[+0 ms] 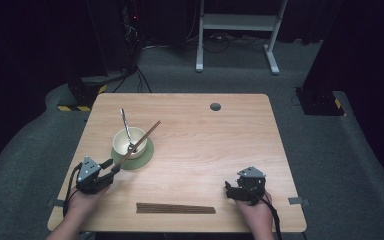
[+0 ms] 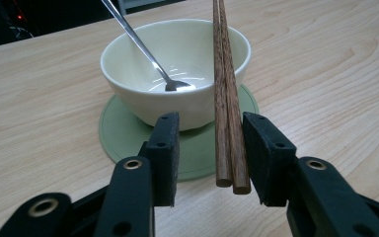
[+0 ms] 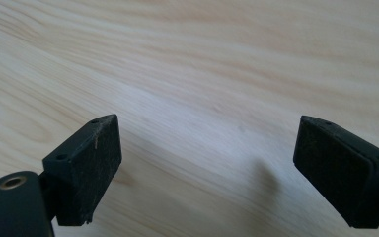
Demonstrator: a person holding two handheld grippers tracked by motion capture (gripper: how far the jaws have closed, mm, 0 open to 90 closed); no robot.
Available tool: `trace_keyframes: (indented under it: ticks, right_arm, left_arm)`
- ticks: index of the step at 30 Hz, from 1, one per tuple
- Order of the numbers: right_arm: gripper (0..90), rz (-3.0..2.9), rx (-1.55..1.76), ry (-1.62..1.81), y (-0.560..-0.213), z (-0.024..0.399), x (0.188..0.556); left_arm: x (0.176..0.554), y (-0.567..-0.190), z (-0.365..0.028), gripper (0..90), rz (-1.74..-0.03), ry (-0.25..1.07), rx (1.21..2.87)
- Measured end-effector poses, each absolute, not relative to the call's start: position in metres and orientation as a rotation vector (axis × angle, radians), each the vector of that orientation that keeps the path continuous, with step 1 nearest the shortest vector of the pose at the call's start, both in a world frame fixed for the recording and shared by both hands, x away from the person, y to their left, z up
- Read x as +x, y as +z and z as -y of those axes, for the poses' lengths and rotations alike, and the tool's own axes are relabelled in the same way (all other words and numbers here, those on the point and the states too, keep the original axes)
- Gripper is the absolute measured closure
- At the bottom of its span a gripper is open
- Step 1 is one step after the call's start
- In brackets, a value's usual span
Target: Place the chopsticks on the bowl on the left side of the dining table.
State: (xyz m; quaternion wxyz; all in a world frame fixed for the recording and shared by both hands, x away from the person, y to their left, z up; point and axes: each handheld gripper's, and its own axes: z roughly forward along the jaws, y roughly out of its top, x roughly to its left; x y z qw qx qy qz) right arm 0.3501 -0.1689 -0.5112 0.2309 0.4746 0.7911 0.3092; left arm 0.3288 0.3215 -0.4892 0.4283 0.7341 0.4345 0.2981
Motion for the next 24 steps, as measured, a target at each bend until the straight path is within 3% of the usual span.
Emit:
trace_keyframes:
  ticks: [18, 24]
  right_arm:
    - [10.0, -2.203, 1.228, 1.082, -0.483, 0.064, 0.364]
    - [15.7, -2.212, 1.17, 1.098, -0.475, 0.033, 0.373]
  left_arm:
    - [0.337, -0.488, -0.339, 55.2, -1.128, 0.766, 1.791]
    - [0.34, -0.486, -0.347, 55.0, -1.153, 0.761, 1.757]
